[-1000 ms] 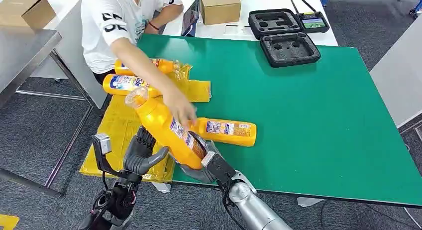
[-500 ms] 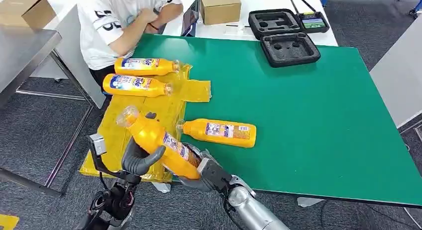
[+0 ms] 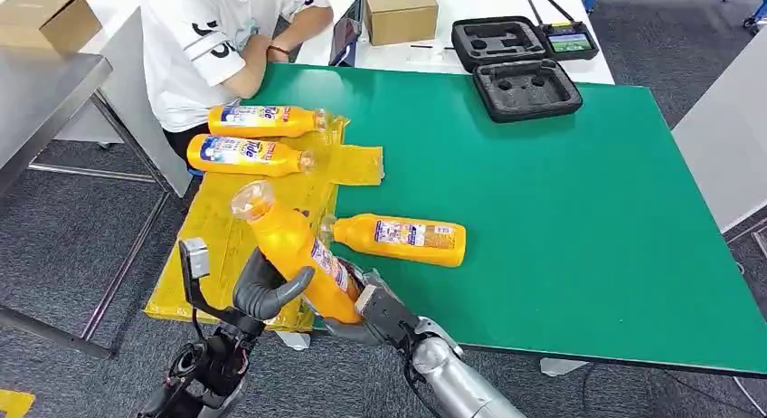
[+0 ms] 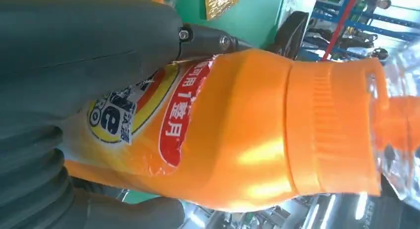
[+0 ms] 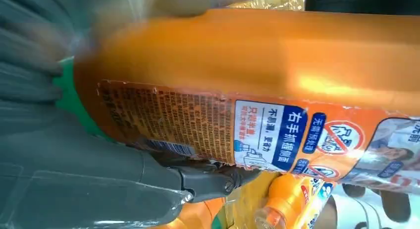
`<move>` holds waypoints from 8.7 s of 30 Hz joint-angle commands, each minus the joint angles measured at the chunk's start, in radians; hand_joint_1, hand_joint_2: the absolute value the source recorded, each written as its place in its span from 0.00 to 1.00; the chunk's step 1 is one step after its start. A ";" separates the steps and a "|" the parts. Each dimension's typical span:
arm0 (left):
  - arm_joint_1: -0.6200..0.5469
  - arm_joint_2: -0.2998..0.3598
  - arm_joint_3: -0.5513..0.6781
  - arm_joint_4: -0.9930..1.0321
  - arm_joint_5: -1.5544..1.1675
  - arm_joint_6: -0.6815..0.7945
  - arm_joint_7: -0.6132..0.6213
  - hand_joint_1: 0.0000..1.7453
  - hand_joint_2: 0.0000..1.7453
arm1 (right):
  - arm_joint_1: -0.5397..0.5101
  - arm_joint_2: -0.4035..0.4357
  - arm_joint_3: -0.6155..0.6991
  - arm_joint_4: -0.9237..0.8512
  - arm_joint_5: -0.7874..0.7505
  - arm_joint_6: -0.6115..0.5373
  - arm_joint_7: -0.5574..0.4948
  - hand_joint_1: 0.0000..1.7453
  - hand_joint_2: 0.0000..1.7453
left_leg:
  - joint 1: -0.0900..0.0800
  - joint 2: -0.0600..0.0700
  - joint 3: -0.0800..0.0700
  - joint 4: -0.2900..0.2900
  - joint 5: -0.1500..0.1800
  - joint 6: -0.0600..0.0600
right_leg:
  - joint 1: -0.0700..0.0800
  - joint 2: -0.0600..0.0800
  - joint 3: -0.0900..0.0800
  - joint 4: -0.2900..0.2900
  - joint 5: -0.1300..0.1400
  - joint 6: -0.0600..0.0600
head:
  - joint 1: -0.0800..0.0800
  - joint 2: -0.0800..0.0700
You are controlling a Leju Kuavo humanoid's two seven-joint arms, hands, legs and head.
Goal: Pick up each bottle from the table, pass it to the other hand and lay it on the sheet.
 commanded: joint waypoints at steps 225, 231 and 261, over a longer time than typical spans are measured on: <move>-0.062 -0.009 0.421 0.264 -0.312 0.514 -0.226 0.00 1.00 | -0.324 -0.161 0.108 0.238 0.453 0.014 0.496 0.95 1.00 | 0.001 -0.001 0.007 -0.001 -0.001 0.000 | 0.001 -0.002 0.008 -0.001 -0.002 -0.002 | 0.000 0.000; -0.066 -0.010 0.420 0.269 -0.308 0.512 -0.225 0.00 1.00 | -0.328 -0.163 0.122 0.242 0.464 0.030 0.488 1.00 1.00 | 0.001 -0.002 0.008 -0.001 -0.001 0.001 | 0.002 -0.003 0.009 -0.001 -0.002 -0.002 | 0.000 0.000; 0.077 -0.028 0.412 0.069 -0.200 0.441 -0.214 0.00 1.00 | -0.076 -0.132 -0.148 -0.262 -0.080 -0.044 0.005 1.00 1.00 | 0.000 0.002 0.007 0.001 -0.004 0.000 | 0.001 0.001 0.006 0.001 -0.003 -0.002 | -0.001 0.000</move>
